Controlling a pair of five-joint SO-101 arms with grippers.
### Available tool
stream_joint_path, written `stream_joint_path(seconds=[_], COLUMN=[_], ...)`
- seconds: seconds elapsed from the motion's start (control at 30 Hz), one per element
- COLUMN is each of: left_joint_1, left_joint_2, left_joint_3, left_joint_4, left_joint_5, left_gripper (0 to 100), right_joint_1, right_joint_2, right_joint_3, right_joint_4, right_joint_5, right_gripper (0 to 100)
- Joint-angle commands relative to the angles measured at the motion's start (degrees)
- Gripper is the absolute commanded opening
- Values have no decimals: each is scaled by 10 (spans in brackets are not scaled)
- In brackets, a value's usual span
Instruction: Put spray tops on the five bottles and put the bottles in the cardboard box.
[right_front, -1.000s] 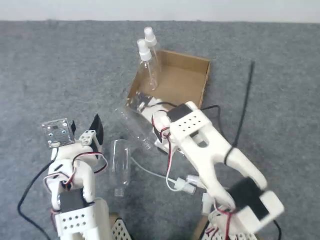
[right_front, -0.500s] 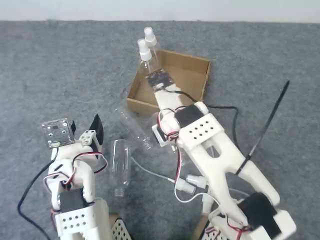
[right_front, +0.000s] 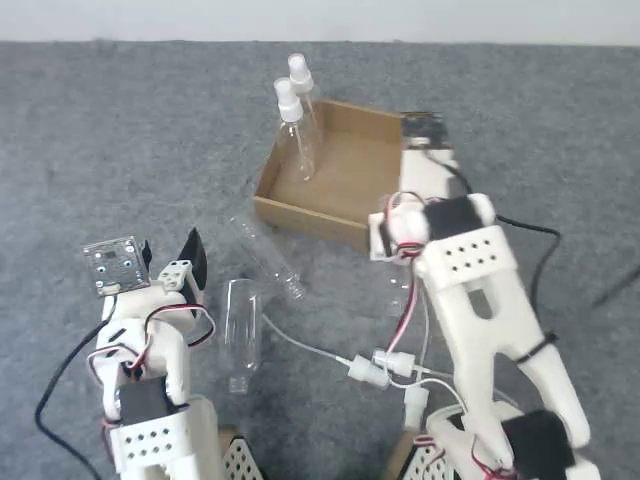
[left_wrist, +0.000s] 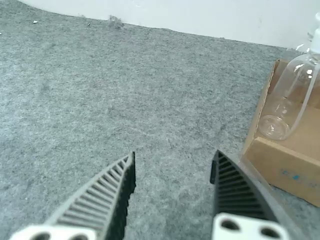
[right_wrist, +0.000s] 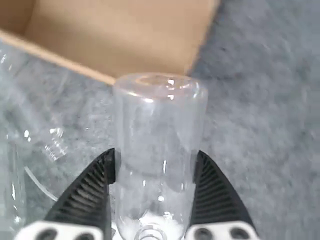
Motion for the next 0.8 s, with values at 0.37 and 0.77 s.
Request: stream_joint_path(seconds=[0.37,0.77], left_joint_1=[-2,-3], left_joint_2=[-4,-4], left_joint_3=[-10,-10], left_joint_4=[-17,-17], left_joint_5=[-3,-3], left_gripper=[228,228], right_joint_1=[159,233], right_joint_2=[-51,-51], right_joint_3=[-6,4], right_joint_4=[21,21], right_joint_5=[-177,-289], right_gripper=[7,9])
